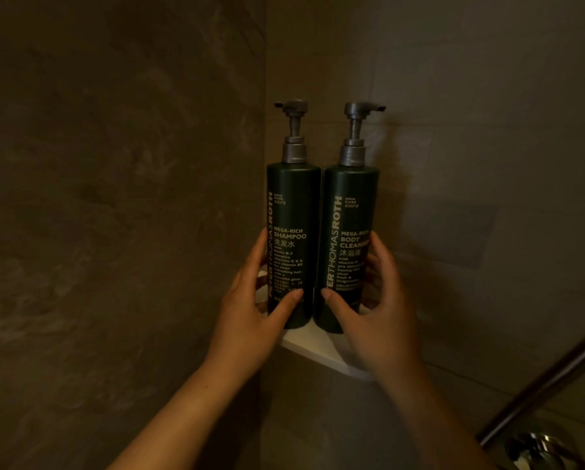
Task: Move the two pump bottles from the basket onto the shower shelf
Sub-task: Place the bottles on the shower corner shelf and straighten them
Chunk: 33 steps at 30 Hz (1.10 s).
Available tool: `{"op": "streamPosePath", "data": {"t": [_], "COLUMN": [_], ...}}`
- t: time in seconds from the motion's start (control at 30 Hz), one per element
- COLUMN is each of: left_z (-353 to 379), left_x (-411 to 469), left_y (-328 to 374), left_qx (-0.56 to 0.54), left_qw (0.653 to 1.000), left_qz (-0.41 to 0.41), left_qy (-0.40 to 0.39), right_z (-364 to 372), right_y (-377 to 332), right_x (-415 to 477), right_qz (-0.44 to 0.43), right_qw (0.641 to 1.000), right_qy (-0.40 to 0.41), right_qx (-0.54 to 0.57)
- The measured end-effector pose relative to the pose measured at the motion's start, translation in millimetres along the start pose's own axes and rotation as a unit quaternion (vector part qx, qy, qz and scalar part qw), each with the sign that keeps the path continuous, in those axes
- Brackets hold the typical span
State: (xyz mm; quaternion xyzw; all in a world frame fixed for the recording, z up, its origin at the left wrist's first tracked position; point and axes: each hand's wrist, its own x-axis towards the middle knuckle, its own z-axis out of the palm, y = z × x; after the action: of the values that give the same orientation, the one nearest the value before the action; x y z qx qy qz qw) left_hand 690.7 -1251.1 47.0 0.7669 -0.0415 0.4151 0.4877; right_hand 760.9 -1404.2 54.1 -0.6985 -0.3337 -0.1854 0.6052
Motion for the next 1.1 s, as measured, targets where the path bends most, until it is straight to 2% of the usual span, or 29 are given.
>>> {"op": "streamPosePath", "data": {"t": [0.27, 0.4, 0.67, 0.87, 1.1], "left_z": [-3.5, -0.6, 0.6, -0.7, 4.7], "left_x": [4.8, 9.1, 22.8, 18.1, 20.9], "left_y": [-1.2, -2.6, -8.3, -10.6, -17.4], "left_qx": [-0.001, 0.003, -0.013, 0.060, 0.020], "left_qw": [1.000, 1.000, 1.000, 0.997, 0.998], "left_qz": [0.007, 0.024, 0.018, 0.046, 0.052], "left_qy": [0.006, 0.005, -0.021, 0.003, 0.001], "right_z": [-4.7, -1.8, 6.7, 6.0, 8.8], "right_y": [-3.7, -3.9, -6.0, -3.7, -3.3], "right_x": [4.0, 6.6, 9.0, 5.0, 5.3], "right_qz": [-0.027, -0.032, -0.023, -0.039, -0.069], "right_qw": [0.999, 0.999, 0.999, 0.998, 0.994], "right_qy": [0.014, -0.008, 0.018, 0.032, 0.031], "right_qx": [-0.038, -0.011, -0.023, -0.038, -0.076]}}
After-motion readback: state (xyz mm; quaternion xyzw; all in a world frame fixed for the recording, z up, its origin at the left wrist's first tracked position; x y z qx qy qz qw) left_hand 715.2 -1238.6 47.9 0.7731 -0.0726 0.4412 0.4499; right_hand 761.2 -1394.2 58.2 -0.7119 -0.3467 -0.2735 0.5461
